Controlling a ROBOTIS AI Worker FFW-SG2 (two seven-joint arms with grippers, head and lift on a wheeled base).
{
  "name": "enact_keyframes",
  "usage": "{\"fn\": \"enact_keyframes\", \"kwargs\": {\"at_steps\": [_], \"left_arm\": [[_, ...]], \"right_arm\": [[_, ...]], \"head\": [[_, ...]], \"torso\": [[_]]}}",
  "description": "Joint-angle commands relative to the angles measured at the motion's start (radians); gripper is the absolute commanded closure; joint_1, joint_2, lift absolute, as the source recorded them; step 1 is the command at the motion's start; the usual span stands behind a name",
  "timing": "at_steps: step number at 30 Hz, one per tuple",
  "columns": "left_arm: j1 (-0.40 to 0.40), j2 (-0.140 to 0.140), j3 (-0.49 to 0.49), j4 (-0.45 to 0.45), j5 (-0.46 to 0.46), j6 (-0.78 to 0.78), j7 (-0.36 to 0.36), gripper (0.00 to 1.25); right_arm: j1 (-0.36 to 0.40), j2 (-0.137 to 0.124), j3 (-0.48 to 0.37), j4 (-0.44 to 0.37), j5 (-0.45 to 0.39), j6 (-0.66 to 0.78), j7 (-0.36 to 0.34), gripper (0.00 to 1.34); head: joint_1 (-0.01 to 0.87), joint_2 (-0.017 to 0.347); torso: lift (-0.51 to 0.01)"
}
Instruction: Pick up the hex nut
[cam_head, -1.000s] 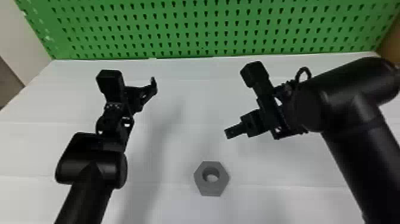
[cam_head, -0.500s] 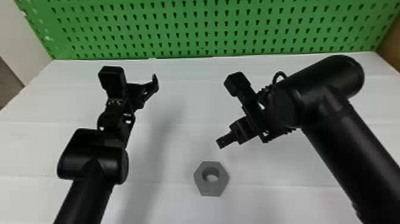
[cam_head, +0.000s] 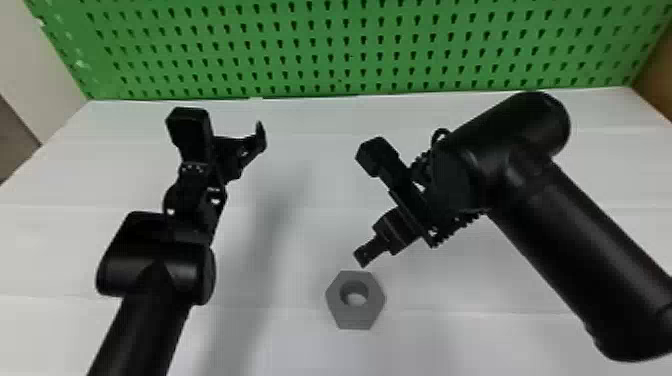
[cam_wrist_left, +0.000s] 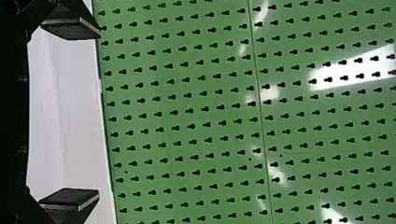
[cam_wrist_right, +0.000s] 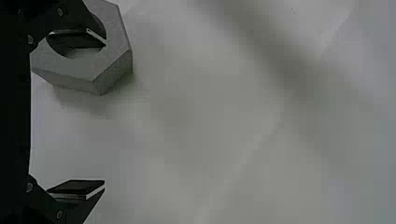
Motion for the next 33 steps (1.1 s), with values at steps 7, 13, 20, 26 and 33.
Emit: {"fn": "enact_keyframes", "kwargs": {"at_steps": [7,13,20,26,33], "left_arm": [[-0.015,0.003,-0.007,0.016,-0.002,-0.008,0.0,0.09],[-0.02,0.003,-0.008,0.019,-0.005,-0.009,0.0,0.09],[-0.026,0.003,-0.01,0.022,-0.005,-0.012,0.0,0.09],[-0.028,0.003,-0.01,0.023,-0.005,-0.015,0.0,0.09],[-0.028,0.003,-0.008,0.023,-0.005,-0.023,0.0,0.09]], "right_arm": [[-0.017,0.005,0.038,0.063,-0.028,0.006,0.0,0.22],[-0.035,0.008,0.075,0.108,-0.052,0.006,0.0,0.22],[-0.064,0.014,0.132,0.151,-0.088,0.006,0.0,0.22],[-0.069,0.024,0.147,0.169,-0.094,0.006,0.002,0.22],[-0.07,0.028,0.15,0.194,-0.098,0.006,0.003,0.22]], "head": [[0.785,0.149],[0.785,0.149],[0.785,0.149],[0.785,0.149],[0.785,0.149]], "torso": [[-0.089],[-0.089],[-0.089],[-0.089],[-0.089]]}}
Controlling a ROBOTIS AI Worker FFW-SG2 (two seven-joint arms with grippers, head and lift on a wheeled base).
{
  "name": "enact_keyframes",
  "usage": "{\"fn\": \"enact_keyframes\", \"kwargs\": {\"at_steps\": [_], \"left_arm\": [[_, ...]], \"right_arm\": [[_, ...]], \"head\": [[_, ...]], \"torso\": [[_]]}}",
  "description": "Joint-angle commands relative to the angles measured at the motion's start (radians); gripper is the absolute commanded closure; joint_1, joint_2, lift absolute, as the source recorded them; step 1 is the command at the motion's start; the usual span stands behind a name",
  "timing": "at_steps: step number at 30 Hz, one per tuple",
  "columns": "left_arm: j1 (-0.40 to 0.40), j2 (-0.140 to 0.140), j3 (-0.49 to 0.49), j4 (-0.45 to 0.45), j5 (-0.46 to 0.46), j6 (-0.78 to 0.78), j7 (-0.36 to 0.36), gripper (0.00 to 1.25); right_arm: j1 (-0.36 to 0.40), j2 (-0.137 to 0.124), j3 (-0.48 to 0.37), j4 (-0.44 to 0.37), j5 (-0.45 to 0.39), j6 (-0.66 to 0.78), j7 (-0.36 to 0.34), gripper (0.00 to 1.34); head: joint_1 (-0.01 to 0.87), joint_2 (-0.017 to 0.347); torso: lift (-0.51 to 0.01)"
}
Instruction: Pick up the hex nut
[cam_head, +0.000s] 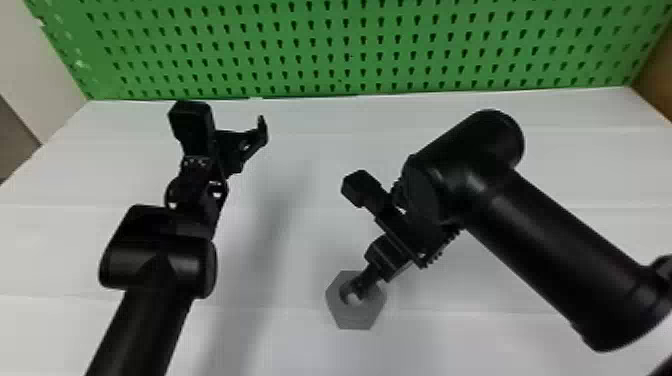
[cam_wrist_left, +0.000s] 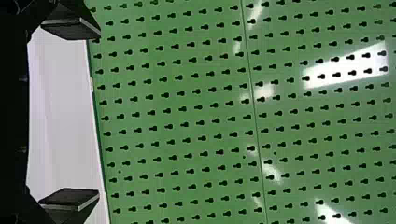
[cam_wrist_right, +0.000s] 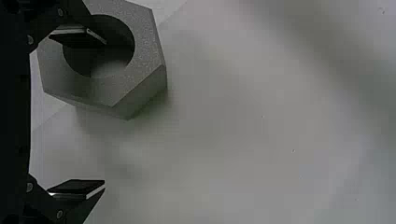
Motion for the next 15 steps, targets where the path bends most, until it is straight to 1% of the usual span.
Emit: {"fn": "enact_keyframes", "kwargs": {"at_steps": [1,3,6,8,9,10,11,13,15], "left_arm": [[0.0,0.0,0.002,0.0,0.0,-0.004,0.0,0.09],[-0.001,0.0,0.002,0.0,0.0,-0.006,0.0,0.09],[-0.001,0.0,0.002,0.0,0.0,-0.009,0.0,0.09],[-0.001,0.001,0.002,0.0,0.0,-0.009,0.0,0.09],[-0.001,0.001,0.002,0.0,0.0,-0.01,0.0,0.09],[0.0,0.001,0.003,0.0,0.0,-0.01,0.0,0.09],[0.0,0.001,0.003,0.0,0.0,-0.01,0.0,0.09],[0.002,0.001,0.005,0.0,0.0,-0.012,0.0,0.09],[0.002,0.001,0.005,0.0,0.0,-0.013,0.0,0.09]], "right_arm": [[-0.003,0.005,0.002,0.017,-0.001,0.006,0.002,0.22],[-0.003,0.006,0.002,0.02,-0.001,0.006,0.002,0.23],[-0.003,0.005,0.002,0.022,-0.001,0.006,0.002,0.32],[-0.003,0.005,0.001,0.023,-0.001,0.006,0.002,0.52],[-0.001,0.006,-0.001,0.025,-0.001,0.006,0.002,0.65],[-0.001,0.006,-0.001,0.025,-0.001,0.006,0.002,0.8],[-0.001,0.006,-0.001,0.026,-0.001,0.006,0.002,0.9],[-0.003,0.005,0.004,0.026,-0.001,0.006,0.002,1.02],[-0.003,0.005,0.01,0.026,0.0,0.006,0.002,1.05]], "head": [[0.785,0.149],[0.785,0.149],[0.785,0.149],[0.785,0.149],[0.785,0.149],[0.785,0.149],[0.785,0.149],[0.785,0.149],[0.785,0.149]], "torso": [[-0.089],[-0.089],[-0.089],[-0.089],[-0.089],[-0.089],[-0.089],[-0.089],[-0.089]]}}
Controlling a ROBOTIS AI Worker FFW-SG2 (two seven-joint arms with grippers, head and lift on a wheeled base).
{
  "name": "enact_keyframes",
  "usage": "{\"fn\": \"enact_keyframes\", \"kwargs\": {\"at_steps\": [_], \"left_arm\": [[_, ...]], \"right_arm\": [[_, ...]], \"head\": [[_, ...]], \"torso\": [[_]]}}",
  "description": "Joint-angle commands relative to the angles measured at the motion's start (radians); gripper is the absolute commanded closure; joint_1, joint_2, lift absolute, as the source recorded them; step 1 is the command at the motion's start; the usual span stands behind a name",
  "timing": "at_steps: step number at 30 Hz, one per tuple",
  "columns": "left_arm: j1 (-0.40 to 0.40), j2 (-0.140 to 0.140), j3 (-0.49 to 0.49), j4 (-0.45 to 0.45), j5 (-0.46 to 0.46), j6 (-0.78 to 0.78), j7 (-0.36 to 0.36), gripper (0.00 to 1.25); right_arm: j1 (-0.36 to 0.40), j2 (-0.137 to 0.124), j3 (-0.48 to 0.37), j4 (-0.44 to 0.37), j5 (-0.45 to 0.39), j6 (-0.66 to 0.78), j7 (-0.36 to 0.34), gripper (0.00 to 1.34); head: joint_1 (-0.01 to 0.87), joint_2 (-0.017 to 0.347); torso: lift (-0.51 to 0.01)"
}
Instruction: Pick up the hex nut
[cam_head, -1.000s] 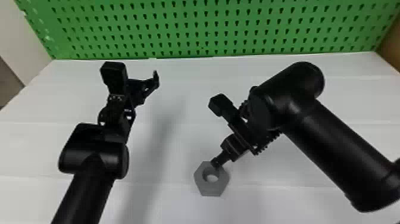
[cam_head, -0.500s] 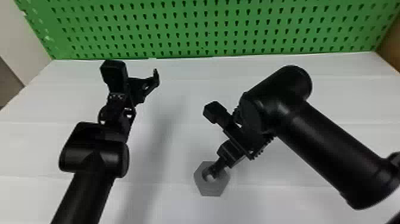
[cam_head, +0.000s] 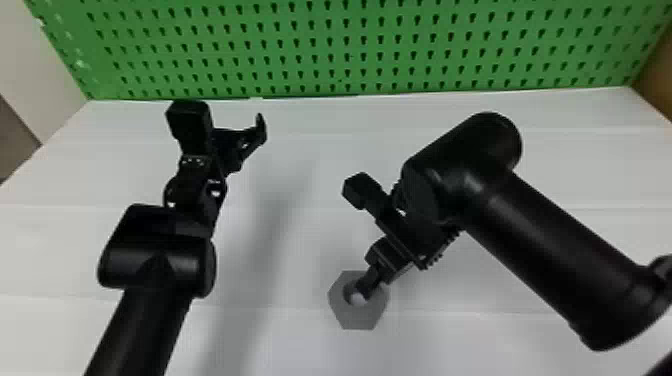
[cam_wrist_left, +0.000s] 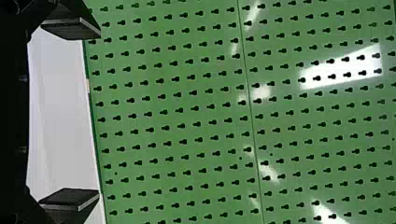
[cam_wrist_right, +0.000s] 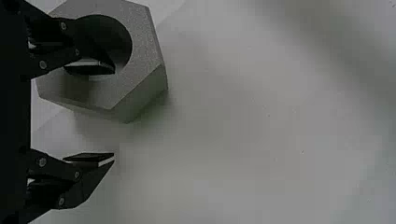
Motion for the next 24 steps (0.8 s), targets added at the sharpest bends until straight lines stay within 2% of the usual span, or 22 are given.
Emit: {"fn": "enact_keyframes", "kwargs": {"at_steps": [1,15,24], "left_arm": [[0.002,0.0,0.001,0.0,0.0,-0.003,0.0,0.09],[0.007,0.0,0.003,0.0,0.002,-0.003,0.0,0.09],[0.011,0.001,0.001,0.0,0.006,-0.003,0.0,0.09]], "right_arm": [[-0.002,-0.001,0.012,0.001,0.001,0.006,0.0,1.05],[-0.005,-0.003,0.017,0.001,0.001,0.006,0.0,1.05],[0.01,-0.013,-0.049,-0.044,0.004,0.006,0.0,1.05]], "head": [[0.785,0.149],[0.785,0.149],[0.785,0.149]], "torso": [[-0.089],[-0.089],[-0.089]]}}
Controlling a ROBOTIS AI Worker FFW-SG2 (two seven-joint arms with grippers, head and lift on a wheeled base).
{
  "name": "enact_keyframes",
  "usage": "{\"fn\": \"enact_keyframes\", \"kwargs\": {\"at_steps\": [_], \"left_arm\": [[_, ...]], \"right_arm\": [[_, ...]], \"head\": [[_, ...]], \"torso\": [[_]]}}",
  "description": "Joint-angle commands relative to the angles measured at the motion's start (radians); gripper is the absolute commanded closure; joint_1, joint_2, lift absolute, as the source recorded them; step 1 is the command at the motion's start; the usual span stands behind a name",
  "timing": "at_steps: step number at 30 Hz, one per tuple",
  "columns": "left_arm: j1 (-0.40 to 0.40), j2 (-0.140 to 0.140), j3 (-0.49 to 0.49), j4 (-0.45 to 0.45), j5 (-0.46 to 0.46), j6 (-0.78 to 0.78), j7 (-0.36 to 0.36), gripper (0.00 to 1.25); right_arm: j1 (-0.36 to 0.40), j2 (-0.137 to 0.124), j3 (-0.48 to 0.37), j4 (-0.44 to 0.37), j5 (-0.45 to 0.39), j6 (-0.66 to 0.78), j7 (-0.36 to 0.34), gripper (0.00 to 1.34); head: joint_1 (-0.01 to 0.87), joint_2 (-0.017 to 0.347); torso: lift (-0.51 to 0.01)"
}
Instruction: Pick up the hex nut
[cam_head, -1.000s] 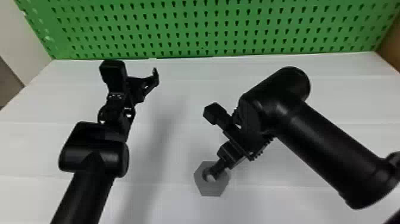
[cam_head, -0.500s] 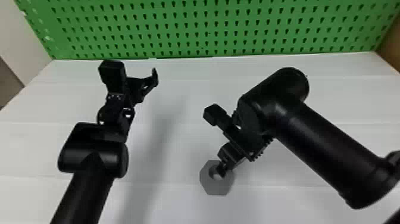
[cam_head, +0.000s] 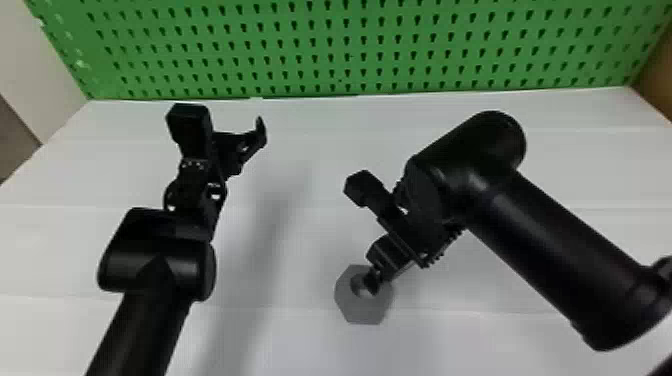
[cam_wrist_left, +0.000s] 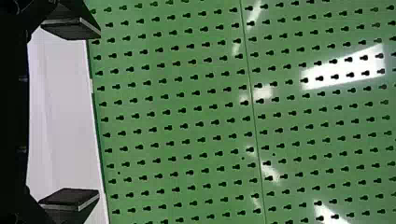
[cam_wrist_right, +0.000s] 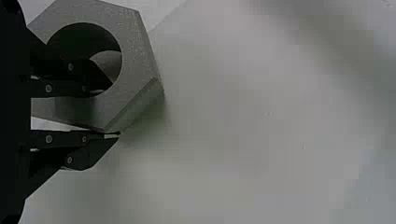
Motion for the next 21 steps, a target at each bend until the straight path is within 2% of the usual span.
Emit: {"fn": "enact_keyframes", "kwargs": {"at_steps": [1,21], "left_arm": [[0.001,0.001,0.003,0.0,0.002,0.0,0.0,0.09],[0.01,0.001,0.002,0.0,0.002,0.0,0.0,0.09]], "right_arm": [[0.011,-0.009,-0.042,-0.04,0.006,0.006,0.0,1.05],[0.148,0.004,-0.335,-0.25,0.19,0.002,0.0,1.05]], "head": [[0.785,0.149],[0.785,0.149]], "torso": [[-0.089],[-0.089]]}}
